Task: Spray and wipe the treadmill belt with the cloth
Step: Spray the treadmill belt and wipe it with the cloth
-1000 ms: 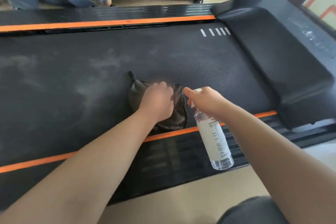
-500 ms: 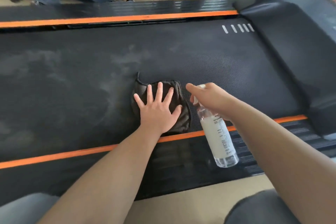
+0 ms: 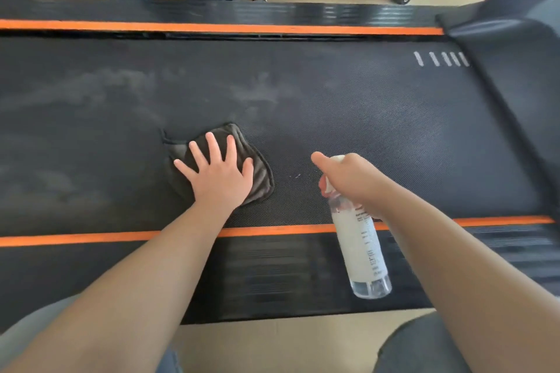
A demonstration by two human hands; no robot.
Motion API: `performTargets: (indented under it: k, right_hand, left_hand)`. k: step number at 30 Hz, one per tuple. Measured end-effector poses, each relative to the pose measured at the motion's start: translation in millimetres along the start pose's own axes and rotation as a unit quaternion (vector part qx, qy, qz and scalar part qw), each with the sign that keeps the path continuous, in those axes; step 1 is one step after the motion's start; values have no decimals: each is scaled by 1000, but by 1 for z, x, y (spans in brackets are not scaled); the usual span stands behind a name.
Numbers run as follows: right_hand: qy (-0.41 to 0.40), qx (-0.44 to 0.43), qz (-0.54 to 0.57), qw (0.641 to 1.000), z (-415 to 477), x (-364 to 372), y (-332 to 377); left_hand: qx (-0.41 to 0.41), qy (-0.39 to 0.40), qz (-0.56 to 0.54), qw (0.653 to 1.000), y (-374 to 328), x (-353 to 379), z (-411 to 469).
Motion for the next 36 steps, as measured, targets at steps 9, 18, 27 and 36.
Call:
performTargets:
  k: [9,18,27,36]
  right_hand:
    - [3,-19,18,1000,9,0,8]
    - [25,-5,62,998,27,4,8]
    - [-10,-7,26,1000,35,4,19]
    - [-3,1,6,1000,28,4,12]
  left_hand:
    - [117,-15,35,992,-48,5,-4]
    - [325,-27,7,945,-137,17,-45]
    - [-27,-25,-30,999,9,-2,32]
    - [134,-29,25,990,-59,8,-3]
Point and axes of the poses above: each hand's wrist, its own z-axis towards the middle knuckle, its own x-axis out of the palm, y = z × x, the point moved 10 cm from there along z, towards the middle knuckle, and after that the axes turned 2 degrees about -z, right-handed, at the moved point
